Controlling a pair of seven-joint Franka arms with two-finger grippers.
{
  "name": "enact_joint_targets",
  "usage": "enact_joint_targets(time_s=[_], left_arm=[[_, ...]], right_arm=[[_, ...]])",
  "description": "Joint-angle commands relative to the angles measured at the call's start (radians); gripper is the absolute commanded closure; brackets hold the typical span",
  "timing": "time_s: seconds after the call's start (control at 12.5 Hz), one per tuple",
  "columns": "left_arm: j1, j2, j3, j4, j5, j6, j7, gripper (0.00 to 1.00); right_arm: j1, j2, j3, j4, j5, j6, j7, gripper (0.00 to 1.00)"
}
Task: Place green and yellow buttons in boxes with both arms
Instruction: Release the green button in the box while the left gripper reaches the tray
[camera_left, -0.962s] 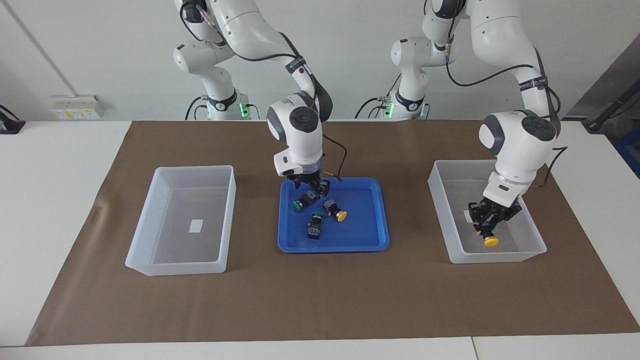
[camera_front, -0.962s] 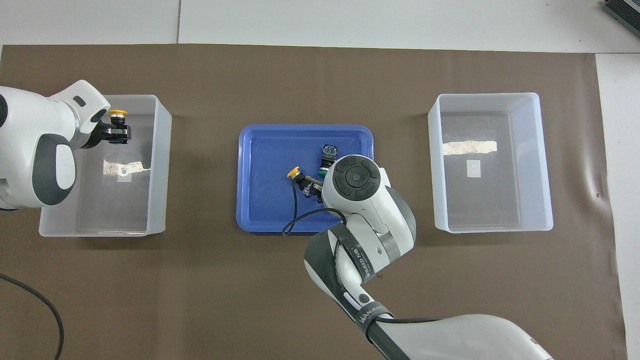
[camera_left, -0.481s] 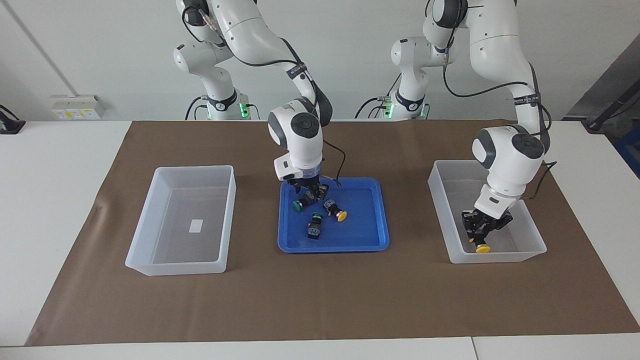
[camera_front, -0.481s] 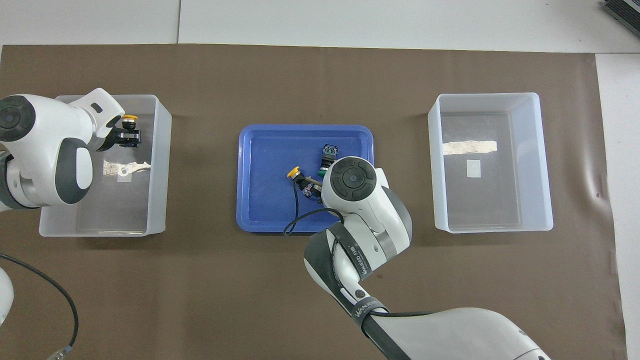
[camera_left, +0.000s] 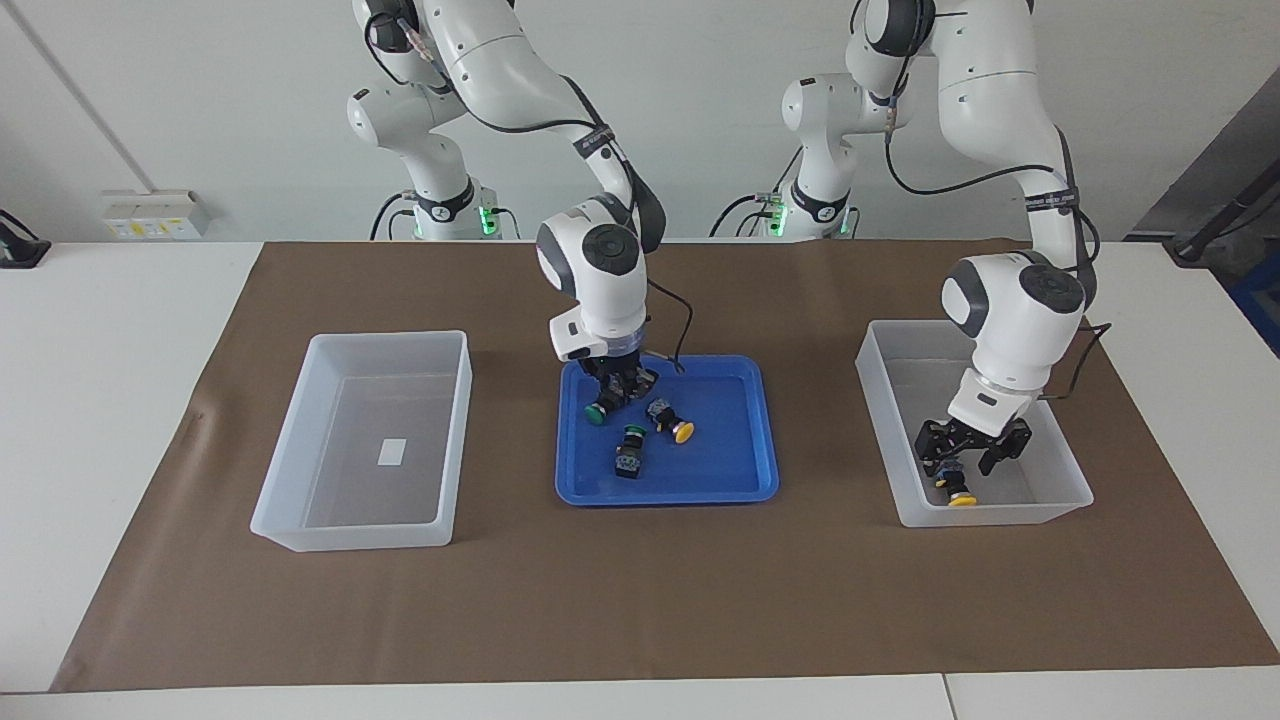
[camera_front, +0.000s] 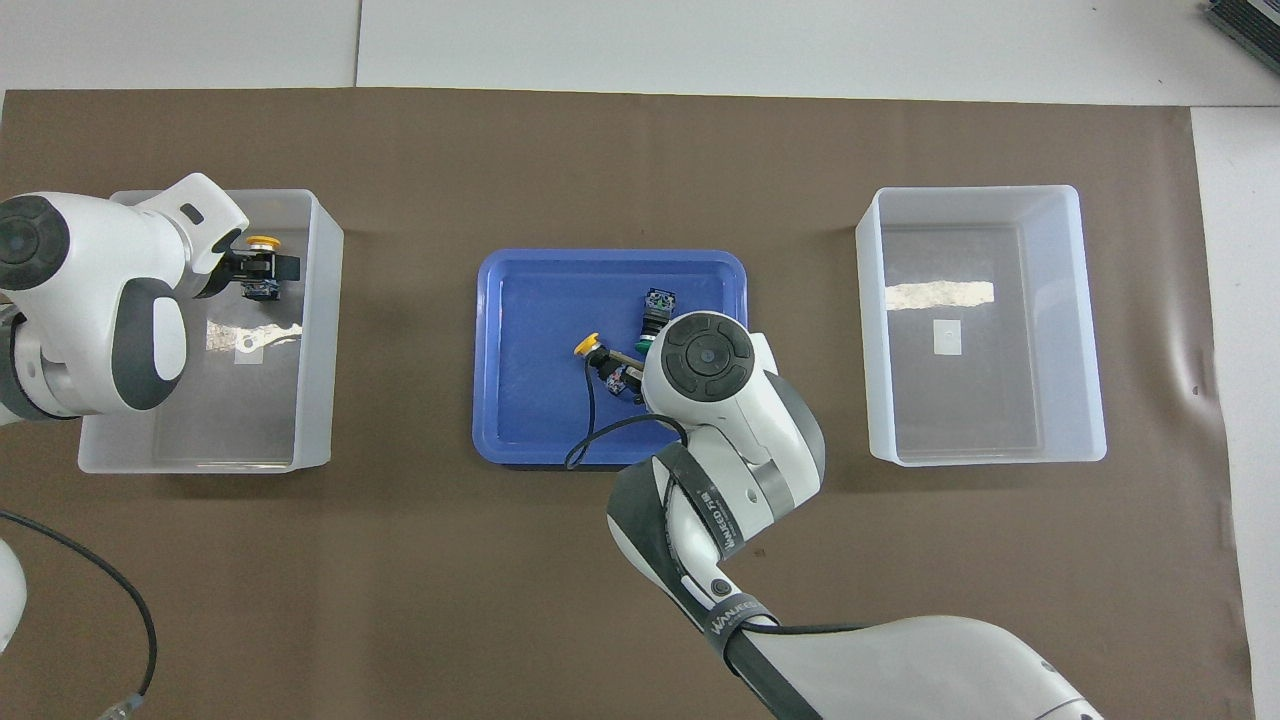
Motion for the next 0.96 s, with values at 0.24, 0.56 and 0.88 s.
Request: enact_joint_targets(time_s=[0.24,0.56,0.88], left_arm=[[-0.015,-0.194,-0.011,0.003,0.012,-0.183,-0.005,0.0],[-0.14,-0.208,-0.013,0.026,0.012,-0.296,-0.222,0.0],[-0.294,-0.227,-0.016,-0.029,0.011,-0.268,-0.573,0.0]], right_arm=[[-0.177,-0.243,-0.008,0.021,-0.017,-0.163,-0.162,1.0],[-0.44,-0.335,-0.008,0.008,-0.016,-0.263,-0.646,1.0],[-0.602,-0.308,-0.006,-0.1,-0.011,-0.145,-0.946,1.0]])
